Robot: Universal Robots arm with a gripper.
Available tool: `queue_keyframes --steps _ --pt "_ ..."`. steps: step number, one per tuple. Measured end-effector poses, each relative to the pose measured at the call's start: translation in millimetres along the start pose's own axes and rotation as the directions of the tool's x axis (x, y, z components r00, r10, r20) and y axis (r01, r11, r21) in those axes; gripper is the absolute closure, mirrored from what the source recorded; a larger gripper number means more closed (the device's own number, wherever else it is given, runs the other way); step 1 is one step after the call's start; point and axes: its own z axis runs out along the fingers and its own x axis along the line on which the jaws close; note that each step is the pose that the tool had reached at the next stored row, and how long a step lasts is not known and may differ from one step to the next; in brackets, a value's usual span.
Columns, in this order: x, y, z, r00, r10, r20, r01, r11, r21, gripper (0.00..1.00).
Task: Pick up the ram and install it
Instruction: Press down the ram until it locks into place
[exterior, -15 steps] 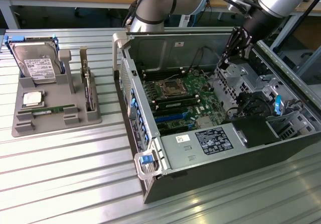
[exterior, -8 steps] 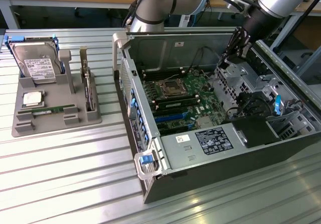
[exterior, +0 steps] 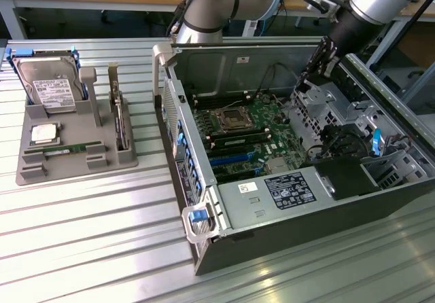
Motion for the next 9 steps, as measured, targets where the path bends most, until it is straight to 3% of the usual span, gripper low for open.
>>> queue_keyframes --steps 5,9 --pt "0.0 0.0 0.2 0.9967 0.080 0.0155 -0.080 0.9968 0.0027 0.89" --pt "0.0 0.0 0.3 0.9889 0.146 0.0285 -0.146 0.9893 0.0041 0.89"
